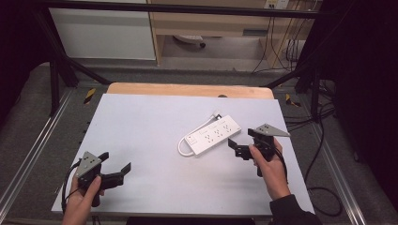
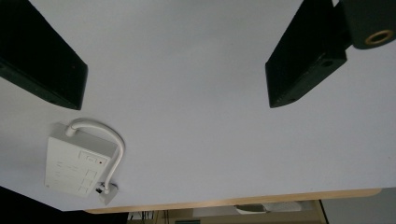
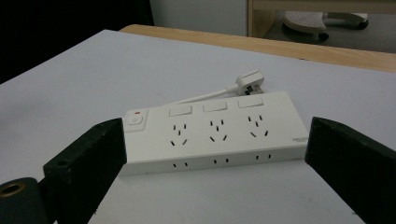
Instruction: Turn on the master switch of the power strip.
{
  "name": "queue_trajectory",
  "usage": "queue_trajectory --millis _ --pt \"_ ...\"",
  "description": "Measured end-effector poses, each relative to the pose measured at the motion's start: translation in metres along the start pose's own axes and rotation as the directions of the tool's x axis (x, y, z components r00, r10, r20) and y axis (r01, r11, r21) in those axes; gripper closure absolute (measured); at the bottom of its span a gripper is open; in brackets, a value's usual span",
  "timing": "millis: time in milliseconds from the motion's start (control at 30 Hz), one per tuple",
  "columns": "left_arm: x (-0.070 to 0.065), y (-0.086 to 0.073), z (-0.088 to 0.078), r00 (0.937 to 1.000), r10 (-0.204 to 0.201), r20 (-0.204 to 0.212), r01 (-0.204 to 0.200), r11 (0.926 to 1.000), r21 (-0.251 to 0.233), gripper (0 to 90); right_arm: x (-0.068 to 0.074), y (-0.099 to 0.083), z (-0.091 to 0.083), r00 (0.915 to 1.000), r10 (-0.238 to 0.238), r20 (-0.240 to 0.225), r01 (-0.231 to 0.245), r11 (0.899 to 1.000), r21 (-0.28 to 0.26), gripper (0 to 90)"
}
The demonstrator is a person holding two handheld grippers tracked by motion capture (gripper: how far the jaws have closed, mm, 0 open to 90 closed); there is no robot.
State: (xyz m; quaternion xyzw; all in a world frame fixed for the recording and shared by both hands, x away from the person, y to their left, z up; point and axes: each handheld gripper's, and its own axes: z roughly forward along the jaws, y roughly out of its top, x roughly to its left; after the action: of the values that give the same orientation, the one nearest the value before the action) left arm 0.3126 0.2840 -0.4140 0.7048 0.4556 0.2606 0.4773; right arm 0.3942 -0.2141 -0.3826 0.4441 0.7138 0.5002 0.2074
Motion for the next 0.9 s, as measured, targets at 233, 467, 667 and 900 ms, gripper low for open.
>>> queue_trajectory --millis 233,467,667,900 --pt "0.000 0.000 0.000 1.0000 -0.004 -0.001 0.004 1.0000 0.000 5.7 -0.009 -0.008 -0.013 0.9998 0.007 0.021 -0.006 0.999 -0.032 5.4" --pt "0.000 0.000 0.000 1.0000 -0.002 -0.003 0.002 1.0000 0.000 5.7 -0.019 -0.016 -0.024 0.9988 0.016 0.047 -0.014 0.999 -0.047 4.7" --pt "0.001 0.000 0.000 1.0000 -0.002 -0.002 0.002 1.0000 0.001 5.7 -0.028 -0.024 -0.033 0.9973 0.018 0.071 -0.015 0.999 -0.052 4.5" --pt "0.001 0.000 0.000 1.0000 -0.003 -0.002 0.003 1.0000 0.002 5.7 -0.035 -0.035 -0.044 0.9957 0.032 0.087 -0.028 0.999 -0.047 4.6"
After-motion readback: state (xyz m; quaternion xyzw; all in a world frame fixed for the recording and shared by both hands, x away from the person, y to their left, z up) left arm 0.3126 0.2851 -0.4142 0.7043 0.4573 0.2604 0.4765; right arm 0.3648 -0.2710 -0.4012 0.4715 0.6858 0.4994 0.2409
